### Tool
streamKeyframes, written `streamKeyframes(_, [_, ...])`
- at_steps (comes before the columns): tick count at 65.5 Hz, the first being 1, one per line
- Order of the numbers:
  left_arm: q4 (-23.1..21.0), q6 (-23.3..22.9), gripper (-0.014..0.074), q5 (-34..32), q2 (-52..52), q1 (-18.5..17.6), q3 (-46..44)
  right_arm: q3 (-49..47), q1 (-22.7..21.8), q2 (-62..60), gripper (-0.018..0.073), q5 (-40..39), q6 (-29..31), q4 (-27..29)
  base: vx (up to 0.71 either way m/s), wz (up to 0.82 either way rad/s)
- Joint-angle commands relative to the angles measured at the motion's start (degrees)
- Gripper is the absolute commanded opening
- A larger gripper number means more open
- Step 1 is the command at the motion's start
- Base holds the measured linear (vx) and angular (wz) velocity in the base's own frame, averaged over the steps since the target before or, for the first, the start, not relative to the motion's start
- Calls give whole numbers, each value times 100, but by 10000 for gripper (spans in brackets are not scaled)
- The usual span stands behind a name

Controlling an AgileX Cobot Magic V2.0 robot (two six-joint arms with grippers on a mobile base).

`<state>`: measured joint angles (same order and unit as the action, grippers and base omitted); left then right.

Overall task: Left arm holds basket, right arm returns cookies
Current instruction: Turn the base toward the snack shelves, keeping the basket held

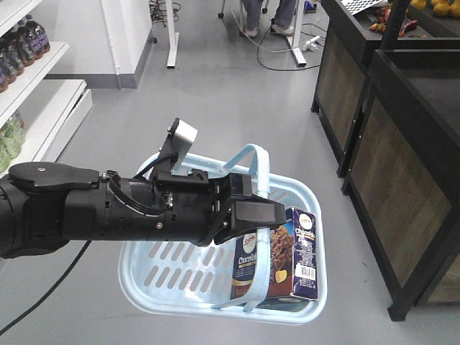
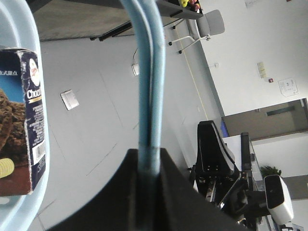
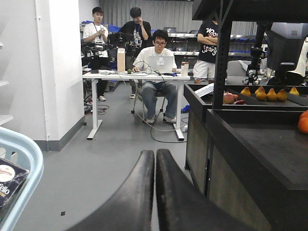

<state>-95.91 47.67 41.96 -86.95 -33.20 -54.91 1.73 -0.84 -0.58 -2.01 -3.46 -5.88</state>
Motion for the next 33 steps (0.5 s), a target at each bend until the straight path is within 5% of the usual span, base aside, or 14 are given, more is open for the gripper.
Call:
streamKeyframes(1, [-595,108,-6,229,236,-18,-178,-3,-30,-69,-4,-426,25,-30,28,-12])
streamKeyframes(33, [-601,108,-6,229,236,-18,-178,-3,-30,-69,-4,-426,25,-30,37,-2])
